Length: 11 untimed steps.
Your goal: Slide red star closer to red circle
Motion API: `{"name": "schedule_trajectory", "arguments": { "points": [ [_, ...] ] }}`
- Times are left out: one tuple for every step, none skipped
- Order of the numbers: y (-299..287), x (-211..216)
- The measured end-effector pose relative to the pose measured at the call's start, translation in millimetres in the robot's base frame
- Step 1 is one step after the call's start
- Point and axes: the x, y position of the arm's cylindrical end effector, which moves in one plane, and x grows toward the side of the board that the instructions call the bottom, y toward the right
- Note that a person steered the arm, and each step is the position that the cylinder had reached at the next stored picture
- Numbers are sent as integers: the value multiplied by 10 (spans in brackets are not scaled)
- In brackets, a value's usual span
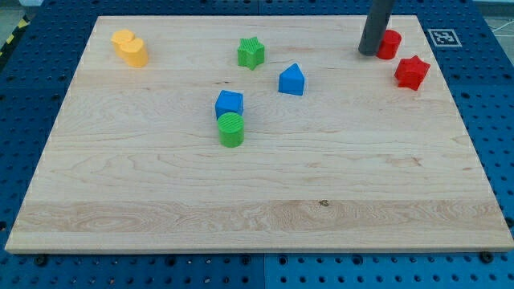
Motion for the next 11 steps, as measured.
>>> {"name": "schedule_trajectory", "arguments": {
  "points": [
    [-18,26],
    [-283,477],
    [-198,810],
    [306,834],
    [898,834],
    [900,835],
    [864,1123],
    [1578,1236],
    [1578,1236],
    [1575,985],
    [1450,860]
  ]
}}
